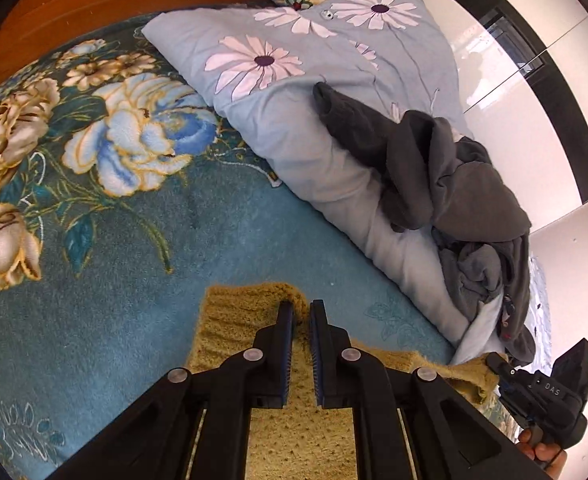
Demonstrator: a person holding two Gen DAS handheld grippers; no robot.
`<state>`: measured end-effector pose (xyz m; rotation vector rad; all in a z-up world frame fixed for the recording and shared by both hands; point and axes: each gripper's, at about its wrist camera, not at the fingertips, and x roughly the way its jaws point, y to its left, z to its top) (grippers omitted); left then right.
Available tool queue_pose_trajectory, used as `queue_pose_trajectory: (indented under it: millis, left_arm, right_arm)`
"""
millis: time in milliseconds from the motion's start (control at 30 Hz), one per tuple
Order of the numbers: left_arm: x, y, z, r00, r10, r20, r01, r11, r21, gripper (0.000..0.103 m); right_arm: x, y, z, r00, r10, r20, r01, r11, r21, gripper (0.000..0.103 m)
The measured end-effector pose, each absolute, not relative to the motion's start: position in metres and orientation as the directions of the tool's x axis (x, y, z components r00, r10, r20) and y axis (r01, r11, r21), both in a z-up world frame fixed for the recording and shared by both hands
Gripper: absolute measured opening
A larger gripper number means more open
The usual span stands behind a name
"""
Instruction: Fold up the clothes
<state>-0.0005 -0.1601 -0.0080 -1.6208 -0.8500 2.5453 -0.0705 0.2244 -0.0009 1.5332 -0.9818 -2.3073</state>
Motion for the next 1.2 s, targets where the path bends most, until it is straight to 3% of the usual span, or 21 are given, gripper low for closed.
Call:
queue_pose_trajectory:
  millis: [133, 233, 300, 367, 433, 567, 667, 800, 1000, 1200]
  left_arm:
    - [-0.025, -0.164, -0.031, -0.409, 0.287, -0.866, 0.285, -0.862, -0.420, 0.009]
    - [-0.027, -0.164, -0.034, -0.375, 0.358, -0.855, 0.268, -0.841, -0.470, 0.015]
    - [-0.024, -0.169, -0.033, -0.362, 0.419, -0.832, 0.286, -0.800, -0.528, 0.033]
    - [-0.013, -0.175, -0.025, -0.391, 0.449, -0.804, 0.295, -0.766, -0.571, 0.037]
    - [0.007, -0.181, -0.015, -0.417, 0.451, -0.789, 0.288, -0.757, -0.586, 0.040]
    - [0.069, -0.197, -0.003, -0.444, 0.414, -0.795, 0.285, -0.776, -0.563, 0.045]
    - [0.132, -0.209, -0.011, -0.428, 0.344, -0.836, 0.318, -0.809, -0.495, 0.046]
    - [0.210, -0.220, -0.033, -0.390, 0.277, -0.878, 0.353, -0.836, -0.420, 0.046]
    - [0.285, -0.229, -0.063, -0.365, 0.273, -0.890, 0.461, -0.778, -0.428, 0.046]
    - [0.322, -0.220, -0.066, -0.366, 0.268, -0.891, 0.482, -0.764, -0.428, 0.046]
  right_arm:
    - [-0.087, 0.211, -0.029, -0.371, -0.444, -0.816, -0.218, -0.813, 0.541, 0.010]
    - [-0.092, 0.209, -0.043, -0.348, -0.418, -0.839, -0.239, -0.826, 0.511, 0.010]
    - [-0.093, 0.212, -0.047, -0.342, -0.442, -0.830, -0.268, -0.800, 0.536, 0.013]
    - [-0.089, 0.216, -0.044, -0.352, -0.480, -0.804, -0.267, -0.771, 0.578, 0.017]
    - [-0.082, 0.221, -0.034, -0.371, -0.506, -0.779, -0.250, -0.753, 0.608, 0.030]
    - [-0.047, 0.237, -0.003, -0.430, -0.531, -0.730, -0.176, -0.744, 0.645, 0.033]
    - [0.009, 0.260, 0.006, -0.451, -0.514, -0.730, -0.129, -0.772, 0.623, 0.034]
    - [0.095, 0.287, -0.012, -0.410, -0.434, -0.802, -0.120, -0.846, 0.519, 0.034]
    - [0.197, 0.295, -0.038, -0.362, -0.425, -0.830, -0.149, -0.853, 0.501, 0.034]
    - [0.242, 0.264, -0.048, -0.327, -0.347, -0.879, -0.089, -0.915, 0.394, 0.034]
